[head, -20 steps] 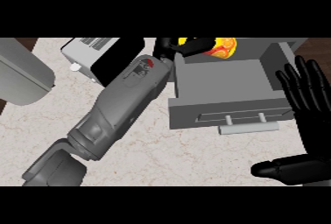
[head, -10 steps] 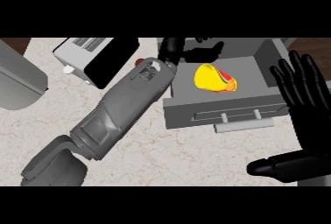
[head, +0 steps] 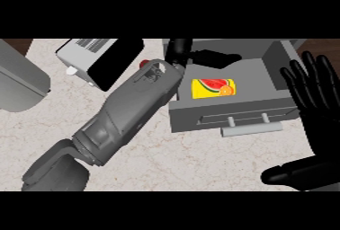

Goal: Pick up the cup, place it into the drawer and close the drawer

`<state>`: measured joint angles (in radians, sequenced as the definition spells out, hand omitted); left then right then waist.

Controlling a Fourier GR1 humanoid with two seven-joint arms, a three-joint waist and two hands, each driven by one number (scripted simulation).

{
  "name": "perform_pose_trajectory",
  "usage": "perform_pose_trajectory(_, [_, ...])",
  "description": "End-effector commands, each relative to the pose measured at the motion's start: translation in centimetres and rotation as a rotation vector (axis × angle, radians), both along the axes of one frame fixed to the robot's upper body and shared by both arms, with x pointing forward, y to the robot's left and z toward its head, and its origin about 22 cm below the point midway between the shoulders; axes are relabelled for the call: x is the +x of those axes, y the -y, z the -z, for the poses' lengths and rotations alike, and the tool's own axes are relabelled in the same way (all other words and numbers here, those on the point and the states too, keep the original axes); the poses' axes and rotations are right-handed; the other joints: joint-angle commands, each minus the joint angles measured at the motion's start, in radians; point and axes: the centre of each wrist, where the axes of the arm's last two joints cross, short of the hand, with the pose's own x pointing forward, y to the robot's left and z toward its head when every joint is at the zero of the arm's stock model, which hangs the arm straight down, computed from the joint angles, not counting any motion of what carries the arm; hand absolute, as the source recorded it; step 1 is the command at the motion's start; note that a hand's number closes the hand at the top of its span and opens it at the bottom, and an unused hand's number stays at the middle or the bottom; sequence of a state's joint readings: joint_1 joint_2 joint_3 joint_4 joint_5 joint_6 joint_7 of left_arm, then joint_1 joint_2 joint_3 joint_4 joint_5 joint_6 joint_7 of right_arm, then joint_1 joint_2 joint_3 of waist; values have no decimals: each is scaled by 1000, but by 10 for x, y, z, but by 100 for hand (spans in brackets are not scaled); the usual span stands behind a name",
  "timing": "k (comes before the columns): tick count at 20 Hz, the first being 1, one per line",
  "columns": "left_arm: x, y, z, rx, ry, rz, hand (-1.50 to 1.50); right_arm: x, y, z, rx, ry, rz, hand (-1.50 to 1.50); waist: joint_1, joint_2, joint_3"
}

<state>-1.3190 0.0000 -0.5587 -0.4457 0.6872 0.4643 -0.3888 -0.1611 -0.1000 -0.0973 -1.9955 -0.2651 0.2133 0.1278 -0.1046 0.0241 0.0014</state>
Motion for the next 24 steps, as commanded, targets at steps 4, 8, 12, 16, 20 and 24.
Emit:
perform_pose_trajectory(4, [0,5,-24,-189,43,88,-150,-7,16,-3,4,-40,-18,-150,63,-16,-1])
perform_pose_trajectory(8, [0,1,-20,-224,-8,51,-150,-20,15,-11,-13,13,-60,150,85,-23,-1])
perform_pose_trajectory(12, [1,-36,-14,-284,8,31,-150,-32,30,4,-172,-35,-77,150,109,-30,-1])
perform_pose_trajectory(16, [-5,-61,-12,-334,-6,-23,-150,-30,13,-16,-309,-3,-54,150,131,-34,-2])
perform_pose_trajectory(20, [-17,-113,10,-328,-17,-67,-150,-40,20,-18,-396,-17,-47,150,131,-36,-2])
perform_pose_trajectory(24, [-46,-142,25,-362,-61,-67,-150,-33,23,0,-464,-48,-33,150,138,-34,-1])
